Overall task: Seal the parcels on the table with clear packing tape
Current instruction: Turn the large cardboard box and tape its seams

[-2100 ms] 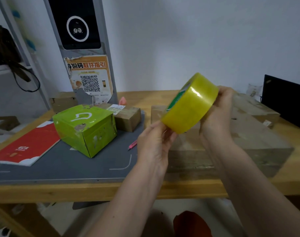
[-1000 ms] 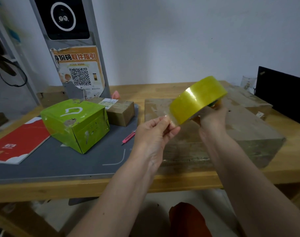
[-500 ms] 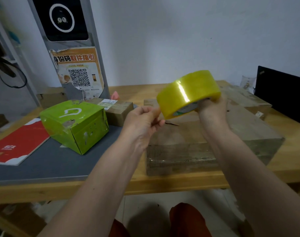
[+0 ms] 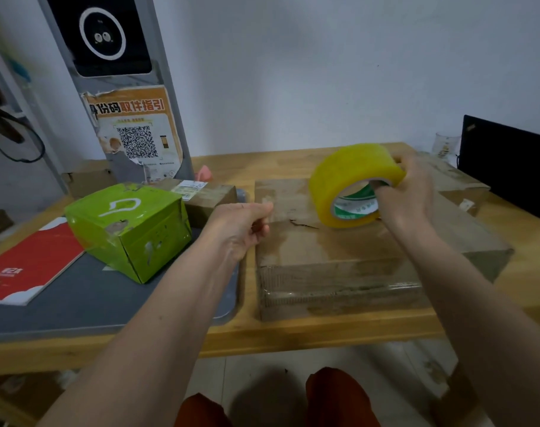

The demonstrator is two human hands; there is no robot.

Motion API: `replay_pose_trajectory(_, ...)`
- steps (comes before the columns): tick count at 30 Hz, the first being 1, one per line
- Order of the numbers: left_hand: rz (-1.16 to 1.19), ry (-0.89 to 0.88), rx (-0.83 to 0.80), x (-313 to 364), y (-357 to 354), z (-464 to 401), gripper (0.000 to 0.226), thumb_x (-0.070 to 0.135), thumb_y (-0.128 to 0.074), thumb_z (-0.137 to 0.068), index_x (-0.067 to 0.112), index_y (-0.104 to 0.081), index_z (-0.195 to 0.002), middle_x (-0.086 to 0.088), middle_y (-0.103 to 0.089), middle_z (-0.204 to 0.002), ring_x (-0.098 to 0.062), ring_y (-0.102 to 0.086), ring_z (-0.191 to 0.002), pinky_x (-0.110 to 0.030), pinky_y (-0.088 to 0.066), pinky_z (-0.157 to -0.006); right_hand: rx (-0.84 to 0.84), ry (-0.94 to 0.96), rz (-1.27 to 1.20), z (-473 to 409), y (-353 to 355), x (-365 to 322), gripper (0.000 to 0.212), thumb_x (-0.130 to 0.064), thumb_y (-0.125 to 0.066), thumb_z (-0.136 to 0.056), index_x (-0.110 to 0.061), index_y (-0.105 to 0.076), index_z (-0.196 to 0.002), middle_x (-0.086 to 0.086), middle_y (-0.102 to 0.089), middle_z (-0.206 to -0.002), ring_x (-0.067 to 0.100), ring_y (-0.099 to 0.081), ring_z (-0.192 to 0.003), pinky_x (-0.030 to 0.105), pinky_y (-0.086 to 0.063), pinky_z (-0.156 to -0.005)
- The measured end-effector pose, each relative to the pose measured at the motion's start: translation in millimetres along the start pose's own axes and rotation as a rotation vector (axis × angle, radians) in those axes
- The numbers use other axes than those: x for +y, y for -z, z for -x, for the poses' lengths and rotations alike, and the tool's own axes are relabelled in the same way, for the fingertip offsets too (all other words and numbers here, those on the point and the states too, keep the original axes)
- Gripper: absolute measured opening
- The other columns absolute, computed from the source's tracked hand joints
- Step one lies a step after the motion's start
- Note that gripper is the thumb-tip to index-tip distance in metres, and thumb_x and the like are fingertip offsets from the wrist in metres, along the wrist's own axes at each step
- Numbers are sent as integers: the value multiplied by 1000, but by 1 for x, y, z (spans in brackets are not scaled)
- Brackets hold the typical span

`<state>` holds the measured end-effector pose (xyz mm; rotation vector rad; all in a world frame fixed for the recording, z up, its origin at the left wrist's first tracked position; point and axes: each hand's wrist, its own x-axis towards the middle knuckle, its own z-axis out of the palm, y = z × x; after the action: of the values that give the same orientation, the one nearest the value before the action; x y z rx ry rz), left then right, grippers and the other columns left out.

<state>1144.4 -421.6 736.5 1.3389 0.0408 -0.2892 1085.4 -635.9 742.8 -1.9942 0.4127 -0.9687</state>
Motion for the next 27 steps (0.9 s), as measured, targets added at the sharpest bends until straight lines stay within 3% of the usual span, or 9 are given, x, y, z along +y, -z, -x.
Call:
replay_pose_trajectory(4,-145,-29,35,-2,-6,-13,22,10,-74,-88,11,-60,-70,0,-56,-60,-10,-53,-57,-21,-48,-50,-40,23,101,-8,2,2,29,-15,-63,-90,-17,-52,-117,5,-59,-102,27,-54,-94,36,-41,-69)
replay_pose_trajectory(11,-591,-158,92,3,-14,-20,25,19,-77,-86,15,-60,-68,-2,-61,-63,-16,-56,-62,-36,-53,-80,-90,56,325,-13,0,-3,32,-17,-59,-95,-14,-41,-121,4,-49,-98,28,-44,-86,37,-34,-68)
replay_pose_trajectory(14,-747,-180,96,4,-19,-20,24,22,-77,-86,15,-62,-69,-2,-63,-65,-13,-57,-61,-34,-55,-81,-121,69,413,-14,0,-7,32,-13,-57,-95,-14,-41,-123,3,-46,-97,28,-43,-84,39,-36,-69)
replay_pose_trajectory(21,-847,-206,115,4,-23,-26,22,23,-77,-86,16,-62,-72,-4,-66,-74,-12,-58,-57,-32,-56,-74,-133,133,573,-16,-3,-16,31,-11,-56,-94,-11,-41,-120,3,-44,-96,30,-44,-84,39,-33,-67)
replay_pose_trajectory(27,-909,-251,128,6,-24,-29,27,23,-78,-86,18,-59,-66,-5,-65,-72,-19,-61,-72,-37,-56,-83,-122,152,556,-19,-3,-17,30,-7,-55,-92,-10,-41,-118,5,-45,-93,29,-42,-81,38,-30,-65)
